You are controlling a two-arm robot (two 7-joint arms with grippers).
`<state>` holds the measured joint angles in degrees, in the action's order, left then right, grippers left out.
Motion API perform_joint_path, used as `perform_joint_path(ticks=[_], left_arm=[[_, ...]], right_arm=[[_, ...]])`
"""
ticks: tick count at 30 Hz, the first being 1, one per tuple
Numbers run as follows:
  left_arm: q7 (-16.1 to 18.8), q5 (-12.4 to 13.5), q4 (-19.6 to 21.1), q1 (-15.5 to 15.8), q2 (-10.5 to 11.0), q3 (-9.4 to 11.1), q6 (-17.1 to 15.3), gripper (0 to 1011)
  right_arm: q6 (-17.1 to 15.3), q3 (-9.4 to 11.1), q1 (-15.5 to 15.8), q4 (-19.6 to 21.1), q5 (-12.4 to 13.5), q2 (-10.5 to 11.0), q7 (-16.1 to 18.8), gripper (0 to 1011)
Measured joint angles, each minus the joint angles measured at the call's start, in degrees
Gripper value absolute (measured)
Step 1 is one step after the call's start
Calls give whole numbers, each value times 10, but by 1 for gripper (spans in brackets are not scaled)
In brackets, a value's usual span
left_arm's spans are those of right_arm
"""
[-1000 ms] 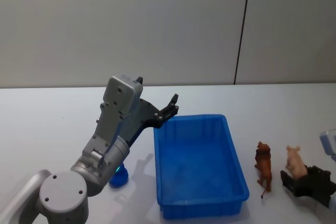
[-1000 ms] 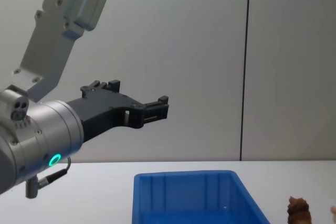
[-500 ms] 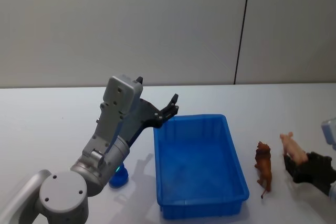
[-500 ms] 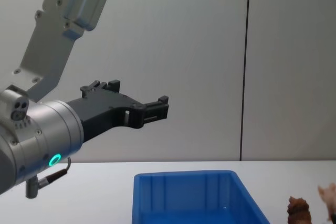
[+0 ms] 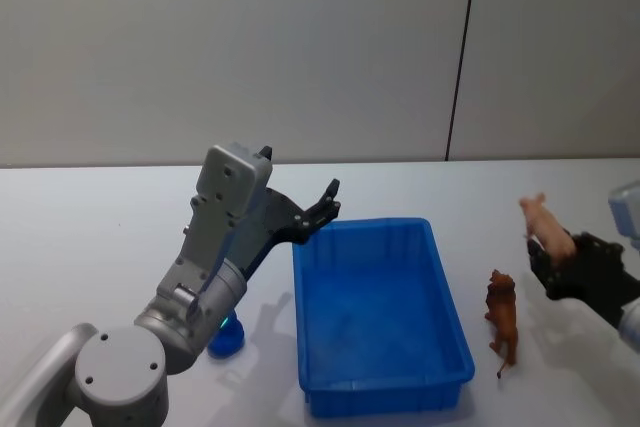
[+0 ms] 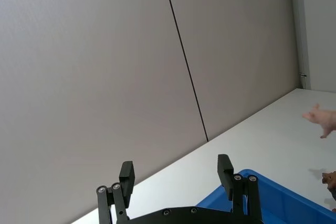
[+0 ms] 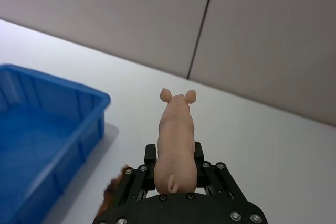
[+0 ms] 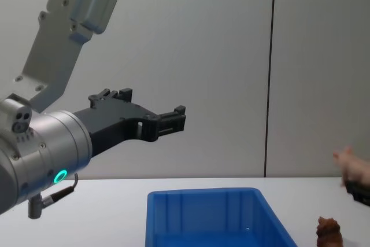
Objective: Pick up the two dolls from the table and place them into the box.
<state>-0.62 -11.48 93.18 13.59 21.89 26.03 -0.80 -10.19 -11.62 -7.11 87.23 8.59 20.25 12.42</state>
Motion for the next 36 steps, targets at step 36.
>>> perform_joint_path(ticks=[36], left_arm=[[0, 0, 0, 0, 0, 0, 0, 1001]], right_arm=[[-21, -70, -77, -37, -30, -73, 169, 710]])
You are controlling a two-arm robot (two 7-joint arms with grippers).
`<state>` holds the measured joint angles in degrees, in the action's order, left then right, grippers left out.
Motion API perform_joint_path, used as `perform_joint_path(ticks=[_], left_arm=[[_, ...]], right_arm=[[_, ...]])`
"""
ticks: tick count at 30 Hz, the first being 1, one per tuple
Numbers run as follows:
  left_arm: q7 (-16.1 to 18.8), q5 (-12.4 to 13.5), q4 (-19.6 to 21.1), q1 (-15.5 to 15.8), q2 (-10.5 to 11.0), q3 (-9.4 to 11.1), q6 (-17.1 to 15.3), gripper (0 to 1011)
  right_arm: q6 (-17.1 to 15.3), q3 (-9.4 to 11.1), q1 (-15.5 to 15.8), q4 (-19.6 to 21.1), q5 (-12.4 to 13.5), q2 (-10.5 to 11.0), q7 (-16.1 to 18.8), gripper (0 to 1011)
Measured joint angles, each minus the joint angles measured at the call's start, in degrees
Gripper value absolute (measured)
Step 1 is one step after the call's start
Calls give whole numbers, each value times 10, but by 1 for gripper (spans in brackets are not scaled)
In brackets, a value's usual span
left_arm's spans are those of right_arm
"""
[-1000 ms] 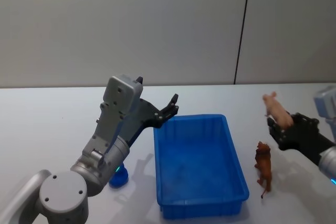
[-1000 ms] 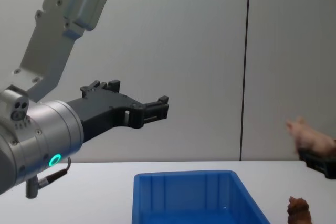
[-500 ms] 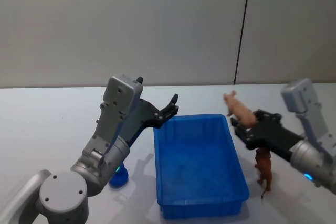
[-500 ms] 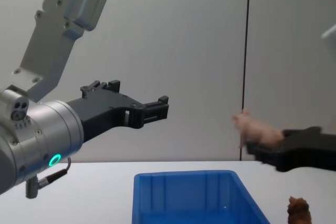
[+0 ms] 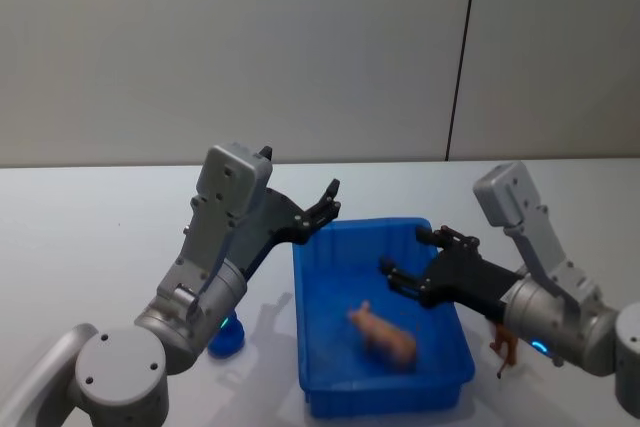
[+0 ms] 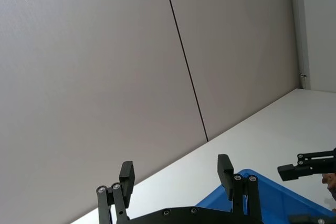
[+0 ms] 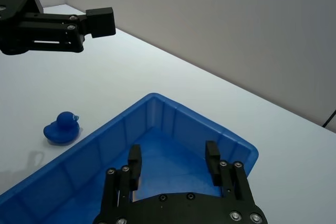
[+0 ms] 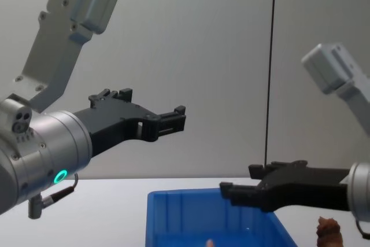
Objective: Pick up the two dolls from the table and place them into the box.
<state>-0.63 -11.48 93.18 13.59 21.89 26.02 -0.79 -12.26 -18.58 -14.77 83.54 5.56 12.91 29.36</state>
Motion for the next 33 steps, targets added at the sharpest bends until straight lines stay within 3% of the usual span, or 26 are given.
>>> perform_joint_path(ticks=[10, 17, 33], left_arm=[[0, 0, 0, 0, 0, 0, 0, 1001], [0, 0, 0, 0, 0, 0, 0, 1001], [0, 0, 0, 0, 0, 0, 0, 1001]], right_arm=[[-3, -1, -2, -8, 3, -1, -8, 994], [-5, 8, 15, 6, 20, 13, -37, 1001], [-15, 43, 103, 71, 75, 77, -106, 1001]])
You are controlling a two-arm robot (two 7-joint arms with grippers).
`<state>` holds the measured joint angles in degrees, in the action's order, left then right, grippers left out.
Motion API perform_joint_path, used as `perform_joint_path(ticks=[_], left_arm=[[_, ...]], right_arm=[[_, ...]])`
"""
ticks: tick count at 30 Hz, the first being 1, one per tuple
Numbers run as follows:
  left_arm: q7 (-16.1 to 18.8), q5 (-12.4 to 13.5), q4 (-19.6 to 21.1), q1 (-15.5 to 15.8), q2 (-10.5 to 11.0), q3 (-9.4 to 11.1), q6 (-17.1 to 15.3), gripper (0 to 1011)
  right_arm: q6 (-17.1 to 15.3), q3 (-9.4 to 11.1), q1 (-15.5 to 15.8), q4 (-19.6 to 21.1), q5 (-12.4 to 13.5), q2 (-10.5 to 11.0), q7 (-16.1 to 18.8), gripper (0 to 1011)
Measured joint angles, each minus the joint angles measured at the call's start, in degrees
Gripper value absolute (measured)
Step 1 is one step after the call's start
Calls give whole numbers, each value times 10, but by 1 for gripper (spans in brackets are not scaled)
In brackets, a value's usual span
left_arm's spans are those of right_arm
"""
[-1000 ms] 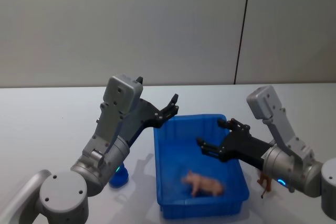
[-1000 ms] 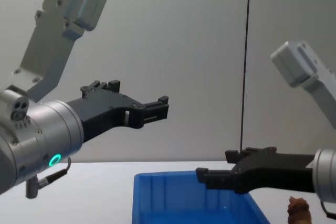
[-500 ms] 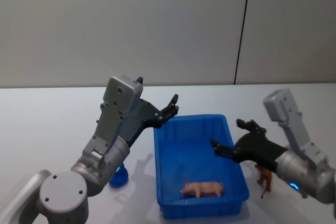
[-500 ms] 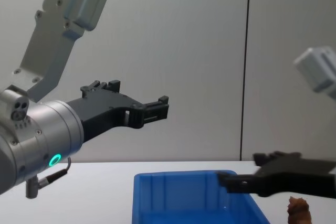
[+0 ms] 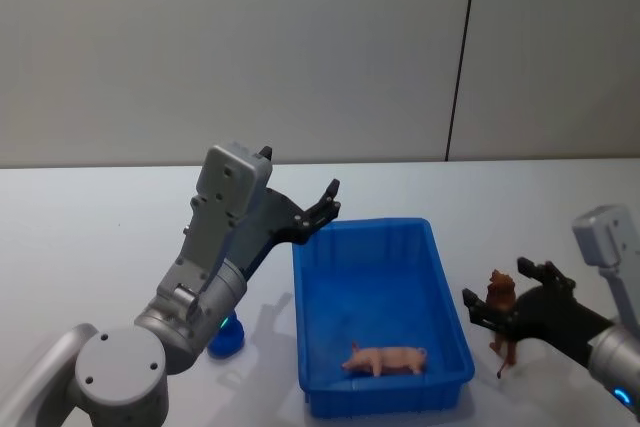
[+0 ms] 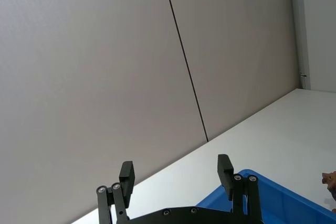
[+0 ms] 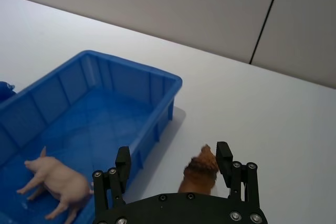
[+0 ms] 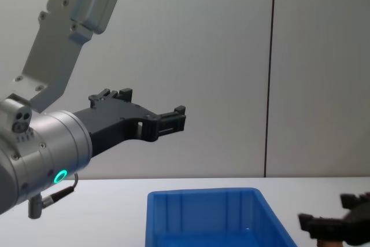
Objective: Pick up the two dolls from the table and place them into the box.
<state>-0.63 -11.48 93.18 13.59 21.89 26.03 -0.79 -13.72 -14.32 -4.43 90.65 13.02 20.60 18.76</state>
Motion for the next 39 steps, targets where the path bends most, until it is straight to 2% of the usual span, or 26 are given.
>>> perform_joint_path(ticks=[11, 20, 28, 29, 32, 33, 39], left_arm=[[0, 0, 0, 0, 0, 0, 0, 1001], [0, 0, 0, 0, 0, 0, 0, 1001], [0, 0, 0, 0, 0, 0, 0, 1001], [0, 0, 0, 0, 0, 0, 0, 1001], [0, 0, 0, 0, 0, 0, 0, 1001], [0, 0, 0, 0, 0, 0, 0, 1001], [0, 0, 0, 0, 0, 0, 0, 1001]], right_arm=[[-22, 9, 29, 9, 24, 19, -16, 1001], [-40, 6, 27, -9, 26, 17, -6, 994], [-52, 0, 16, -33, 21, 8, 2, 815], [-54, -1, 14, -37, 20, 6, 2, 762], [-56, -3, 8, -48, 19, 2, 2, 705], [-56, -3, 8, -48, 19, 2, 2, 644], [-58, -5, 0, -60, 16, -4, -1, 475]])
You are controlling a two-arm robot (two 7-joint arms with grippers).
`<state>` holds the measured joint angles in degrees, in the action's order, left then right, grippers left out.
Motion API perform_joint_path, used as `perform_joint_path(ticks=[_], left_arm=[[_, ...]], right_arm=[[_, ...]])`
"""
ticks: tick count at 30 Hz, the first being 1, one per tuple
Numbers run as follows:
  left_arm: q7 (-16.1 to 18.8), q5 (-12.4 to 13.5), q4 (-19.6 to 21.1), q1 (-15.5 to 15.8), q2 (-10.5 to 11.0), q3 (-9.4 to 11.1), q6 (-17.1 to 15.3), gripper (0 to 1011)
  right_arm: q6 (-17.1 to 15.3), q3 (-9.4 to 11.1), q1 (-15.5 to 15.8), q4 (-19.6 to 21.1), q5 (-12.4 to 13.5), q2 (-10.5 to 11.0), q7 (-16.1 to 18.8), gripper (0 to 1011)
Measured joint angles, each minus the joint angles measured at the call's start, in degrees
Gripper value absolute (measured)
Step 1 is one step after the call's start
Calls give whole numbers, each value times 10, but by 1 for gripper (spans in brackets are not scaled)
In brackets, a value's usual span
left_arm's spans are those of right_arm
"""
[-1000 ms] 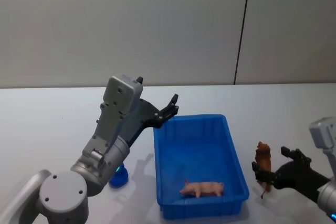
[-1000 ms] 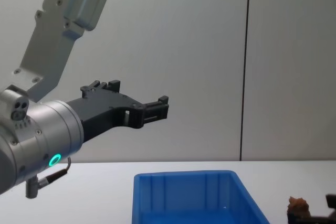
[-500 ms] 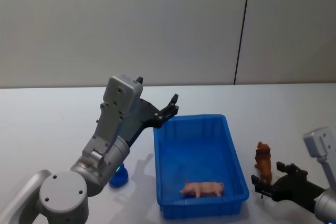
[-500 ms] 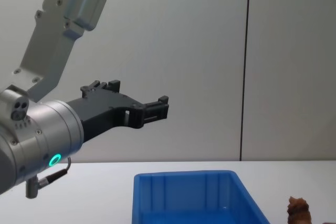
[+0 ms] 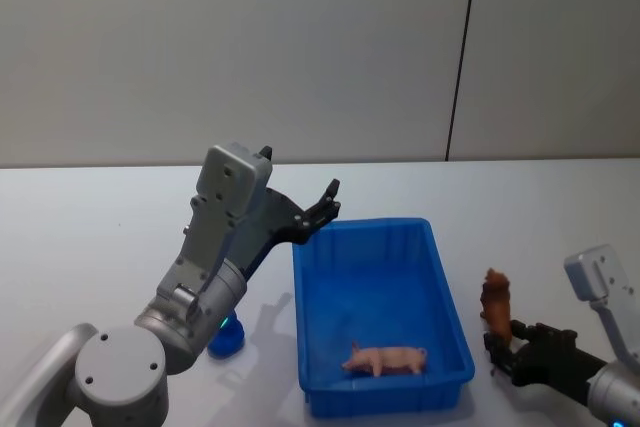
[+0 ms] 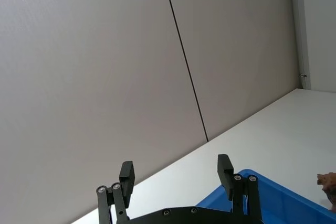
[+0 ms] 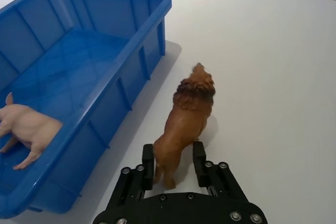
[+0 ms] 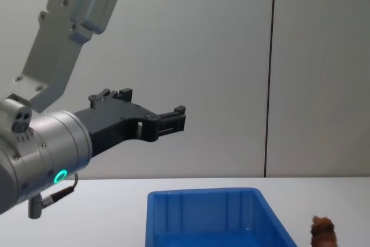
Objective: Pick up the two dolls from the table and place them into the box.
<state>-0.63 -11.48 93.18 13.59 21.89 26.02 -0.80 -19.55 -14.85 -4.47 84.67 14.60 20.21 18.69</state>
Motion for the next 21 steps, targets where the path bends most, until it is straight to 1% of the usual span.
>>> perform_joint_path(ticks=[1, 2, 3, 5, 7, 13, 21], left_arm=[[0, 0, 0, 0, 0, 0, 0, 1001], [0, 0, 0, 0, 0, 0, 0, 1001], [0, 0, 0, 0, 0, 0, 0, 1001], [0, 0, 0, 0, 0, 0, 0, 1001], [0, 0, 0, 0, 0, 0, 0, 1001], [0, 0, 0, 0, 0, 0, 0, 1001], [0, 0, 0, 0, 0, 0, 0, 1001]], right_arm=[[0, 0, 0, 0, 0, 0, 0, 475], [1, 0, -1, -1, -1, -1, -2, 407], [1, 0, -1, -1, -1, -1, -3, 387], [5, 0, -2, -1, -2, -1, -6, 305], [9, 0, -3, 0, -4, -1, -9, 268], [24, 1, -3, 10, -8, -1, -16, 260], [55, 2, -5, 34, -22, 0, -23, 260]])
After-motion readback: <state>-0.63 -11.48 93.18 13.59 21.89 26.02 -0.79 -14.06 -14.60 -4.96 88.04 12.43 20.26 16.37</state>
